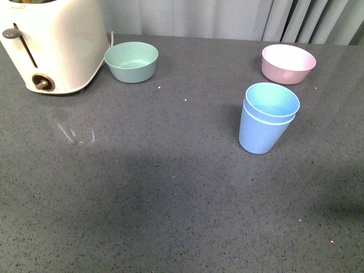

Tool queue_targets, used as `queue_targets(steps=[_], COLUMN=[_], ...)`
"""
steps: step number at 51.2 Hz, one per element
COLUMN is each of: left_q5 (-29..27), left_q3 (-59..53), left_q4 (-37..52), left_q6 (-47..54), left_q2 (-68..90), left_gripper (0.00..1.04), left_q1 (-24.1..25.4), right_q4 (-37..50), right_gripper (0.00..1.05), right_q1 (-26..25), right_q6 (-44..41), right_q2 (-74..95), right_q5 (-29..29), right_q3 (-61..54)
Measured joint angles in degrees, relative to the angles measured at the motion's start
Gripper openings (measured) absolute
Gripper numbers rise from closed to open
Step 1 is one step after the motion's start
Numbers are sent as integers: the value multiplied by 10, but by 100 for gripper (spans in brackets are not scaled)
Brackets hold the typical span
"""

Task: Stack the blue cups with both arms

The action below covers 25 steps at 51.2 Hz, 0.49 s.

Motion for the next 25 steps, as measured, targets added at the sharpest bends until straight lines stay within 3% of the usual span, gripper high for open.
queue_targets(steps=[25], left_q5=[0], left_q3=[0], left_q4=[0], left_q6=[0], left_q2=[0], left_gripper=[96], left_q1=[0], right_q4=[0], right_gripper=[96], right_q1=[0], right_q6=[0], right_q2=[0], right_q5=[0], right_q3=[0])
